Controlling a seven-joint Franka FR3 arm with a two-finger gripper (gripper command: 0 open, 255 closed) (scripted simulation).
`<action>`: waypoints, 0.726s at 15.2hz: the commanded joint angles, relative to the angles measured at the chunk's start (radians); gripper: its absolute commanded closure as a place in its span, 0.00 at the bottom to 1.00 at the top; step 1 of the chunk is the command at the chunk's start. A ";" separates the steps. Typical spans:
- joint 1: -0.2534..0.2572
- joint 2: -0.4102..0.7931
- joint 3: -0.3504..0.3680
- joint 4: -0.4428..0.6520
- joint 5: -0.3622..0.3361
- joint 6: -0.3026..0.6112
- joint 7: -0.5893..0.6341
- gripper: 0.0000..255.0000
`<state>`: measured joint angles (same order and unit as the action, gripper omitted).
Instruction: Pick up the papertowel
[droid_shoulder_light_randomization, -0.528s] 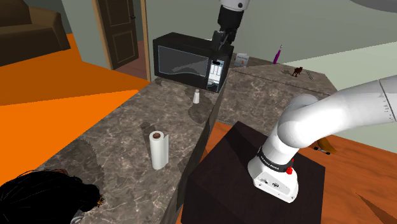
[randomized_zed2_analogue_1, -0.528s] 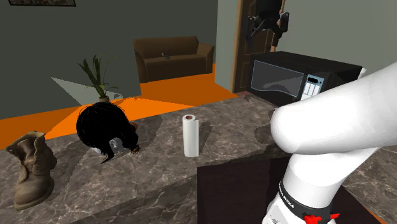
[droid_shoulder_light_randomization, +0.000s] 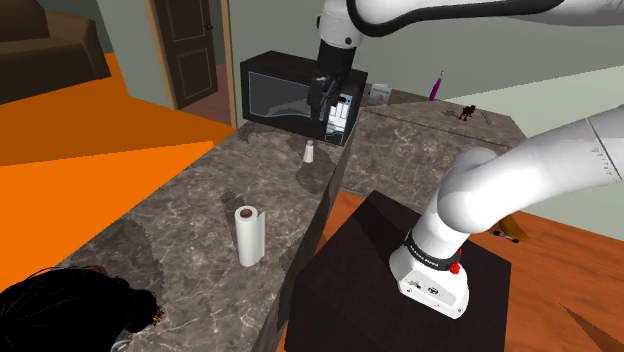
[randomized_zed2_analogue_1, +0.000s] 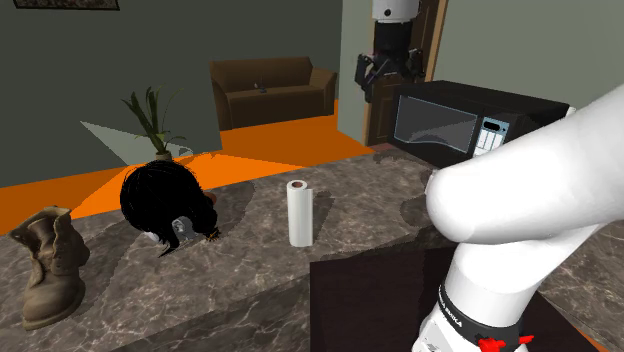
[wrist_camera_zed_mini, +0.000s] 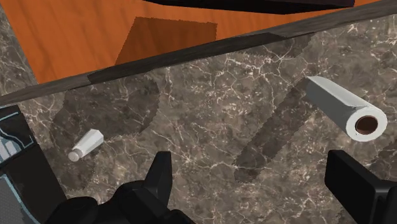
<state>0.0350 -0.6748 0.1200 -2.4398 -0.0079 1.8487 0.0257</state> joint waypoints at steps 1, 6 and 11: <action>0.014 0.044 0.034 -0.019 0.016 0.058 0.035 0.00; 0.038 0.161 0.103 -0.046 0.039 0.191 0.105 0.00; 0.054 0.306 0.175 -0.043 0.041 0.322 0.181 0.00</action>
<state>0.0866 -0.4003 0.2796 -2.4898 0.0340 2.1466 0.1894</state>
